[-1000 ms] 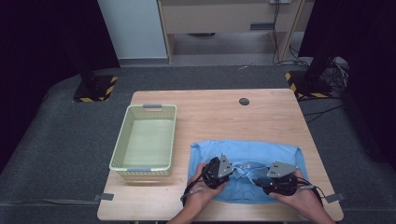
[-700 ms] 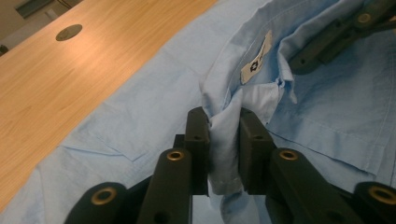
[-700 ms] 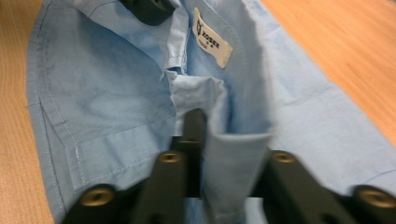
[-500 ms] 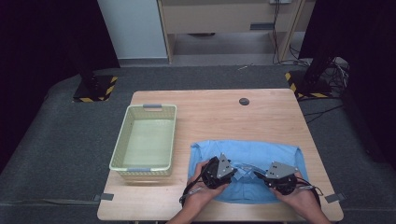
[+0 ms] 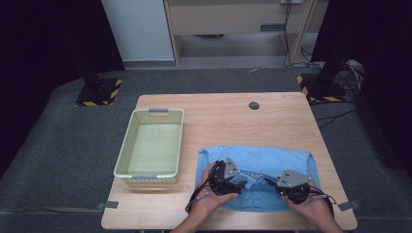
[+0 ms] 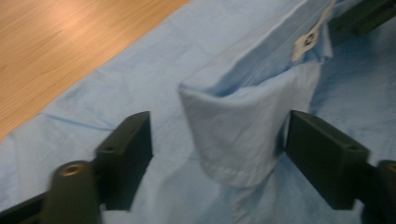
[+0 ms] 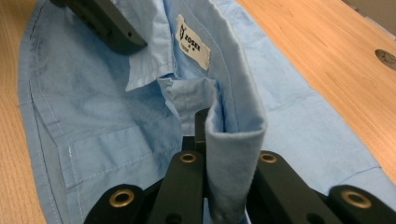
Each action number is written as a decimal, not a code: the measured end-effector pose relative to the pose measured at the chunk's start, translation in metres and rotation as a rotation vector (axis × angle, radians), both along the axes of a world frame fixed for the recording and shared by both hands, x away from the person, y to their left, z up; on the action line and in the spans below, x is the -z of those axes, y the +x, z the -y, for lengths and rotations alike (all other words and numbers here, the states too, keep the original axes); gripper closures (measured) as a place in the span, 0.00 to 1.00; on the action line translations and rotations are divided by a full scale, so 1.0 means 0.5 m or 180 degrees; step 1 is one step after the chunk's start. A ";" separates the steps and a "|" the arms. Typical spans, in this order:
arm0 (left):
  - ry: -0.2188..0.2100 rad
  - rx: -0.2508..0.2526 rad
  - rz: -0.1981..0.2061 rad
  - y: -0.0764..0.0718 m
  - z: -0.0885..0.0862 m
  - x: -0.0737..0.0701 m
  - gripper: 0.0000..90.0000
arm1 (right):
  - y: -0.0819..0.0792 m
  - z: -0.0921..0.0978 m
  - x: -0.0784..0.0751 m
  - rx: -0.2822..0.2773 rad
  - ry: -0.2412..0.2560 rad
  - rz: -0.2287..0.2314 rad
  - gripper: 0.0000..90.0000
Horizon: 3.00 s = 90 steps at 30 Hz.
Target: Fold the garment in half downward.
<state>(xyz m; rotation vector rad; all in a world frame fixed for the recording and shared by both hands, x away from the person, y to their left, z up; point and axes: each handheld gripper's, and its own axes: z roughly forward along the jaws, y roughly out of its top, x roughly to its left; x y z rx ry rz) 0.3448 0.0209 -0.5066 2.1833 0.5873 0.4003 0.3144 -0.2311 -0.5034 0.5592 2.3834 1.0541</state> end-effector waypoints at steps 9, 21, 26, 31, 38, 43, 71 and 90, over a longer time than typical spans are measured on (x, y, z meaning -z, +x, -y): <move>-0.0002 0.0049 0.0391 -0.014 0.000 -0.015 0.79 | -0.002 -0.002 0.001 0.0014 0.0017 -0.0001 0.91; 0.0169 0.0203 0.0395 -0.060 0.005 -0.025 0.65 | -0.034 0.007 0.000 -0.0012 0.0050 -0.0192 0.56; 0.0265 0.0231 0.0359 -0.086 -0.006 -0.020 0.63 | -0.056 0.002 0.001 -0.0108 0.0017 -0.0278 0.54; 0.0319 0.0278 0.0350 -0.107 -0.004 -0.018 0.62 | -0.072 -0.004 0.003 -0.0174 -0.0040 -0.0343 0.53; 0.0304 0.0277 0.0252 -0.132 0.001 -0.016 0.50 | -0.084 -0.003 0.012 -0.0206 -0.0147 -0.0464 0.51; 0.0092 0.0192 0.0131 -0.143 -0.005 -0.028 0.39 | -0.087 0.001 -0.001 -0.0186 -0.0011 -0.0496 0.48; 0.0055 -0.0306 0.0054 -0.090 -0.036 -0.006 0.32 | -0.044 0.025 0.008 0.0498 0.0198 -0.0575 0.17; 0.0329 -0.0417 -0.0114 -0.066 0.004 0.050 0.30 | 0.004 0.057 0.069 0.0674 0.0207 -0.1005 0.05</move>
